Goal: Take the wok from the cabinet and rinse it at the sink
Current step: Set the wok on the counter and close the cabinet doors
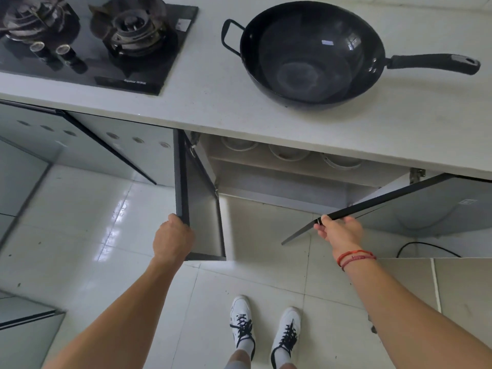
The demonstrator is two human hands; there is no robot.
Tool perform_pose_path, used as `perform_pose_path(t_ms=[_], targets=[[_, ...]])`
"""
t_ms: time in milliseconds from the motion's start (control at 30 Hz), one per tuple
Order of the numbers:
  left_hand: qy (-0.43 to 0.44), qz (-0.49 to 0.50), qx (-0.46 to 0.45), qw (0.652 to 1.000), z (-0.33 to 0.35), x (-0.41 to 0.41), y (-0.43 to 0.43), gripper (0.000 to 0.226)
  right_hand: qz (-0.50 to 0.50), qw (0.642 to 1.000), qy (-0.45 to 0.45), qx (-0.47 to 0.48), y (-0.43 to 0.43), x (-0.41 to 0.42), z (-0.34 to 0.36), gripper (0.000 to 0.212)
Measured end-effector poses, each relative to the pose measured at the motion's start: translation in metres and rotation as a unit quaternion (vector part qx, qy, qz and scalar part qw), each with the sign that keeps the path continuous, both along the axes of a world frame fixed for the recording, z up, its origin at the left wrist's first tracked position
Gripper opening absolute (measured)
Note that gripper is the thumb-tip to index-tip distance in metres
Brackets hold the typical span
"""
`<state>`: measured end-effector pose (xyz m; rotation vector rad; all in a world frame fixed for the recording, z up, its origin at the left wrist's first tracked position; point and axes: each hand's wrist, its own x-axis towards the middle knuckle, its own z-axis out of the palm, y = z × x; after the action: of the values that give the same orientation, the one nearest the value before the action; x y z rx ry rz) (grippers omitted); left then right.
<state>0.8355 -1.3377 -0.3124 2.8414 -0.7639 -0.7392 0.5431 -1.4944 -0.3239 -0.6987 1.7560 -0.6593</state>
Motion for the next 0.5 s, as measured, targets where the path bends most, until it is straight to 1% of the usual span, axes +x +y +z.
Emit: perform_pose_path(t_ms=[100, 233, 400, 500], targets=[[0.093, 0.034, -0.053, 0.994, -0.007, -0.018, -0.021, 0.014, -0.01, 1.0, -0.017, 0.002, -0.004, 0.001, 0.0, 0.013], [0.2, 0.082, -0.102, 0.971, -0.008, -0.041, -0.057, 0.019, -0.013, 0.999, -0.026, 0.014, -0.015, 0.004, -0.003, 0.011], [0.255, 0.139, -0.15, 0.945, -0.01, -0.067, -0.099, 0.022, -0.007, 0.999, -0.029, 0.043, -0.032, 0.01, -0.011, 0.02], [0.272, 0.164, -0.163, 0.934, -0.013, -0.076, -0.12, 0.024, -0.031, 0.997, -0.055, 0.047, -0.042, 0.015, -0.015, 0.018]])
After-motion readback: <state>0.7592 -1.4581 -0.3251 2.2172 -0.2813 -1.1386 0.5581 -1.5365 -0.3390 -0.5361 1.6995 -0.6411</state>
